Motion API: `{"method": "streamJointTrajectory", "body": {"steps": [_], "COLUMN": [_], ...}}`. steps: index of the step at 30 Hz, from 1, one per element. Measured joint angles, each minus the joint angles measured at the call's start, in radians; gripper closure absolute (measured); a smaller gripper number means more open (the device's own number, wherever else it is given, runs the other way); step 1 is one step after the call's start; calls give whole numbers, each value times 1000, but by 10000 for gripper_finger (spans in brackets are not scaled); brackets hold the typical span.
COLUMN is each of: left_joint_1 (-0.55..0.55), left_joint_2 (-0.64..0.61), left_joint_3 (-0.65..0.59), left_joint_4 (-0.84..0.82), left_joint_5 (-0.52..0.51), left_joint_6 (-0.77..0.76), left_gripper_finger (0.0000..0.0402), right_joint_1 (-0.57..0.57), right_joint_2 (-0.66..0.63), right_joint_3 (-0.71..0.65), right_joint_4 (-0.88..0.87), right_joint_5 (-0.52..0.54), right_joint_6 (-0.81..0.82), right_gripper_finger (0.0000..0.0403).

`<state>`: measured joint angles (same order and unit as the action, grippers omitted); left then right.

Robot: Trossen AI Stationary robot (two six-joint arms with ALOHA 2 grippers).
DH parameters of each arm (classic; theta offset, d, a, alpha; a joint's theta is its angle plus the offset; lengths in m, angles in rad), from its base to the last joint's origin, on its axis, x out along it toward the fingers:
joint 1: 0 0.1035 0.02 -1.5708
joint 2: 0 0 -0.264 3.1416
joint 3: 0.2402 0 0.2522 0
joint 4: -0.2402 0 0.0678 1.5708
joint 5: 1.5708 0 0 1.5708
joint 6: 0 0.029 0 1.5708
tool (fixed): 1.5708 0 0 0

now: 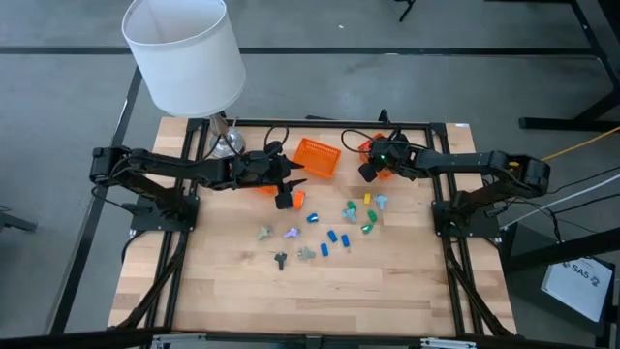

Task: Pick and place Stapler, Stapler remover, tape
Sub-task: Put the red tape into the right orange bin, then put the blue tape into the right orange bin

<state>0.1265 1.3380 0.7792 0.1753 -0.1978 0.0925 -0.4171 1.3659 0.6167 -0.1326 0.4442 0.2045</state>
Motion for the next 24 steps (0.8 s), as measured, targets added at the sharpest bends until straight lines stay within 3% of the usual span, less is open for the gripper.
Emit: {"method": "streamJointTrajectory", "body": {"steps": [15, 24], "left_joint_1": [0, 0], "left_joint_2": [0, 1], "left_joint_3": [0, 0], "left_joint_4": [0, 0], "left_joint_5": [0, 0], "left_joint_6": [0, 0], "left_gripper_finger": [215, 215], "right_joint_1": [-19, -18], "right_joint_2": [0, 0], "right_joint_3": [0, 0], "right_joint_4": [0, 0], "right_joint_5": [-2, -3], "right_joint_6": [0, -3], "right_gripper_finger": [177, 161]}}
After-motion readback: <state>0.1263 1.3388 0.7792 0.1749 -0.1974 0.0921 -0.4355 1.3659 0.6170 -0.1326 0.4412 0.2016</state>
